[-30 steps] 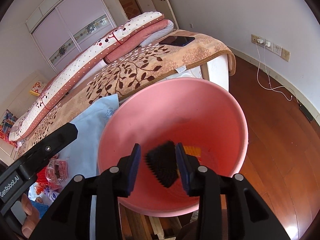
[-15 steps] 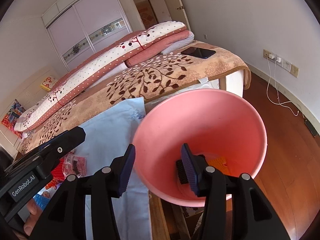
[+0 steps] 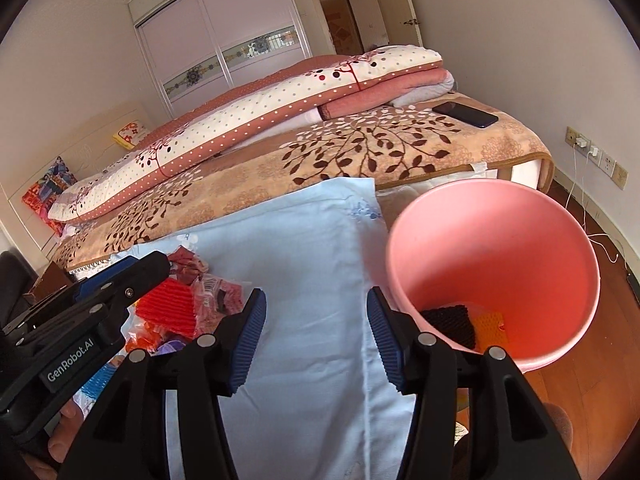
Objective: Collect trash
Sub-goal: 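Move both open tools back over the items on the sheet, then grasp the orange-wrapper bag with the left tool while the right tool grasps the pink-wrapper bag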
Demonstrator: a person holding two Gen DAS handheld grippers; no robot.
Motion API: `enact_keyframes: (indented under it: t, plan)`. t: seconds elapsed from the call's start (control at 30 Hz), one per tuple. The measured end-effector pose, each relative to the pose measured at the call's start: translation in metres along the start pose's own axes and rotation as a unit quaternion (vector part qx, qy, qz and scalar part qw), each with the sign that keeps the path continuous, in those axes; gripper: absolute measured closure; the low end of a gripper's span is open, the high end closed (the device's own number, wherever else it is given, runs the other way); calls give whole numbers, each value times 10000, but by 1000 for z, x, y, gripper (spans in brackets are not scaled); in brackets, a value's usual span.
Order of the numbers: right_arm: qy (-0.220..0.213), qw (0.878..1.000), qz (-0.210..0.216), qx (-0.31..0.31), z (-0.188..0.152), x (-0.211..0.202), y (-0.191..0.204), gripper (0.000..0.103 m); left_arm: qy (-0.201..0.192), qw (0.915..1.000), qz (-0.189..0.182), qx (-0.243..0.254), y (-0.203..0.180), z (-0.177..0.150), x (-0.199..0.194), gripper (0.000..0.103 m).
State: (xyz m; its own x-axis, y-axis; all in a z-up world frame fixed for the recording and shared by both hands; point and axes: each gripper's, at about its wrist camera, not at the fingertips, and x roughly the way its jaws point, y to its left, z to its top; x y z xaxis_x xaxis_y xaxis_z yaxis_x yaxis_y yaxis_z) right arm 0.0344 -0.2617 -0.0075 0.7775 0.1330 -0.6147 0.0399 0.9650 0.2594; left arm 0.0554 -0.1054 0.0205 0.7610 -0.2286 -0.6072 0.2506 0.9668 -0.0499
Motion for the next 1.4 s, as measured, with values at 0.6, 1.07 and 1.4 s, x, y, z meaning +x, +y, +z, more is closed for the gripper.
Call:
enact_keyframes:
  t: [0.6, 1.07, 1.4]
  plan:
    - [116, 9991, 134, -372, -12, 12, 54, 51, 81, 9982, 400, -434, 66, -24, -11, 65]
    - [182, 9979, 203, -592, -18, 15, 70, 51, 283, 9971, 474, -527, 83, -35, -1, 65]
    - [325, 9964, 360, -695, -22, 24, 78, 51, 331, 9964, 475, -627, 104, -42, -2, 65]
